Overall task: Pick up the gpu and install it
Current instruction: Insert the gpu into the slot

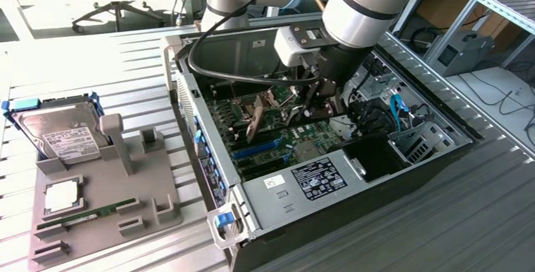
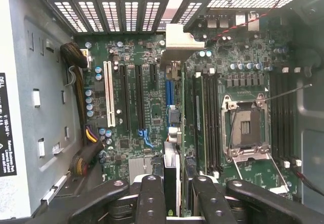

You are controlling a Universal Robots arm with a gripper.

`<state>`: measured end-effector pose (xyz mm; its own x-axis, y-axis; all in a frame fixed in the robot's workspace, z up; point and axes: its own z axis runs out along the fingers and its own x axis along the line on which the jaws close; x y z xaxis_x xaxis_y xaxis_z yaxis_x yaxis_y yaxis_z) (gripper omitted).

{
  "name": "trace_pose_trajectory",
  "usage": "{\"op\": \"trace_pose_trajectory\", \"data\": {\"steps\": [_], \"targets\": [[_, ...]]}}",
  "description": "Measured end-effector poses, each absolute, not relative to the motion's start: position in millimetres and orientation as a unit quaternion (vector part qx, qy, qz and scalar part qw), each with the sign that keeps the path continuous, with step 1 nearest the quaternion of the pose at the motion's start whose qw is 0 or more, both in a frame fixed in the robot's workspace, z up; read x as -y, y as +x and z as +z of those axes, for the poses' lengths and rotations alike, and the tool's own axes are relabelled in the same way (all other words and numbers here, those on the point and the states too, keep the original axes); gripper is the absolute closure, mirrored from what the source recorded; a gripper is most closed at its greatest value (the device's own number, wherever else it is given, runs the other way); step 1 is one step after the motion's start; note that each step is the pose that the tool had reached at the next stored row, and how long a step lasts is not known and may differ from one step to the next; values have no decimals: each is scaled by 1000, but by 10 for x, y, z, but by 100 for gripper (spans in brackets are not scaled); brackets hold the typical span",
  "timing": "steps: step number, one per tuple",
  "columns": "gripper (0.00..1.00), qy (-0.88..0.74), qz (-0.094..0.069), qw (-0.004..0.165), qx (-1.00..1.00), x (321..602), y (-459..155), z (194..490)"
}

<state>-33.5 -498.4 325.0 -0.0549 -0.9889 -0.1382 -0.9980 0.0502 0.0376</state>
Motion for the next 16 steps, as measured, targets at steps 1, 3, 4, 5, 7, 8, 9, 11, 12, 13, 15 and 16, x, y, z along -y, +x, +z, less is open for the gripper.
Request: {"op": "trace_pose_trajectory", "data": {"steps": [1, 3, 4, 5, 7, 8, 9, 11, 12, 13, 15, 16], "targets": [[73, -686, 61, 37, -724, 4985, -336, 3248], [73, -686, 61, 37, -724, 4985, -338, 3243], [73, -686, 61, 37, -724, 4985, -339, 3241], [73, -686, 61, 37, -724, 4985, -340, 3239], [73, -686, 61, 37, -724, 4986, -341, 3235], [73, -686, 61, 37, -724, 4986, -342, 3233], [73, -686, 61, 37, -724, 4986, -342, 3230], [73, -686, 61, 37, -724, 4986, -344, 3225], [73, -686, 61, 37, -724, 4987, -345, 3222], [73, -686, 61, 37, -724, 4987, -346, 3220], [73, -686, 61, 37, -724, 4987, -347, 3215], [73, -686, 61, 37, -724, 4988, -348, 3213]]}}
